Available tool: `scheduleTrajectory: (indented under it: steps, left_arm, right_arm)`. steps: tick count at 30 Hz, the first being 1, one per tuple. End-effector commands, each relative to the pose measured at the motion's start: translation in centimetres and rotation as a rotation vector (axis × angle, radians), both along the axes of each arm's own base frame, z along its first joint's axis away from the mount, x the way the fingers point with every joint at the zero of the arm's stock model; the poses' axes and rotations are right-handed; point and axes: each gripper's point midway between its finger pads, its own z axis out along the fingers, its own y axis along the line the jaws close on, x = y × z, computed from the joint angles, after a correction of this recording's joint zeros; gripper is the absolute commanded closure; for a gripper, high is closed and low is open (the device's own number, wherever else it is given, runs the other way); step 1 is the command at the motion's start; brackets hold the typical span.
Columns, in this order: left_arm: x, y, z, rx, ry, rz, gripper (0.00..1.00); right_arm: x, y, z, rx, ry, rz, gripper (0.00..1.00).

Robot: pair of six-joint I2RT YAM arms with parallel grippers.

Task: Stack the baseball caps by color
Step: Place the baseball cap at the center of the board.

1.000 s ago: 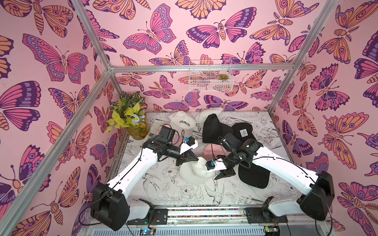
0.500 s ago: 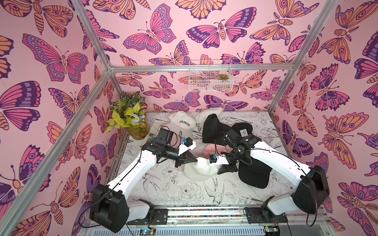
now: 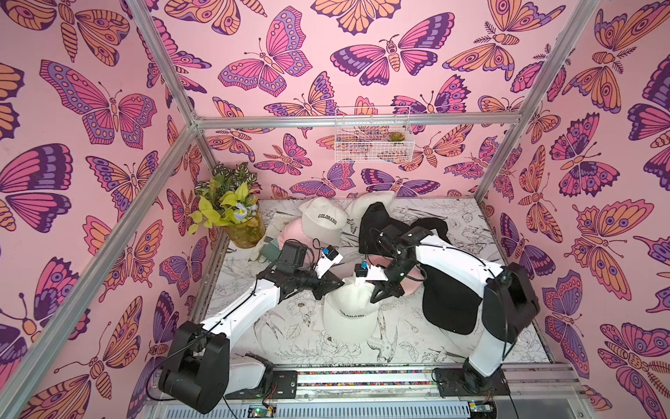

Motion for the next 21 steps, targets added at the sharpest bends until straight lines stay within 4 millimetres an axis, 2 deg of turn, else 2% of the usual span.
scheduleTrajectory:
  steps: [1, 6, 9, 15, 21]
  left_arm:
    - [2.7, 1.1, -0.6, -0.008, 0.081, 0.185, 1.0]
    - [5.1, 2.5, -3.9, 0.059, 0.199, 0.342, 1.0]
    - [6.6, 3.2, -4.8, 0.079, 0.235, 0.413, 1.0]
    - [9.2, 4.1, -6.2, 0.113, 0.278, 0.548, 1.0]
    - [10.9, 5.0, -6.6, 0.105, 0.301, 0.681, 1.0]
  right_arm:
    - [0.3, 1.4, 0.6, -0.023, 0.093, -0.06, 0.82]
    - [1.9, 0.7, -2.8, -0.187, 0.142, -0.093, 0.79]
    - [3.6, 0.3, -4.4, -0.249, 0.136, -0.117, 0.76]
    - [7.9, 0.5, -6.2, -0.31, 0.093, -0.178, 0.76]
    - [10.5, 0.2, -6.6, -0.329, 0.061, -0.192, 0.77]
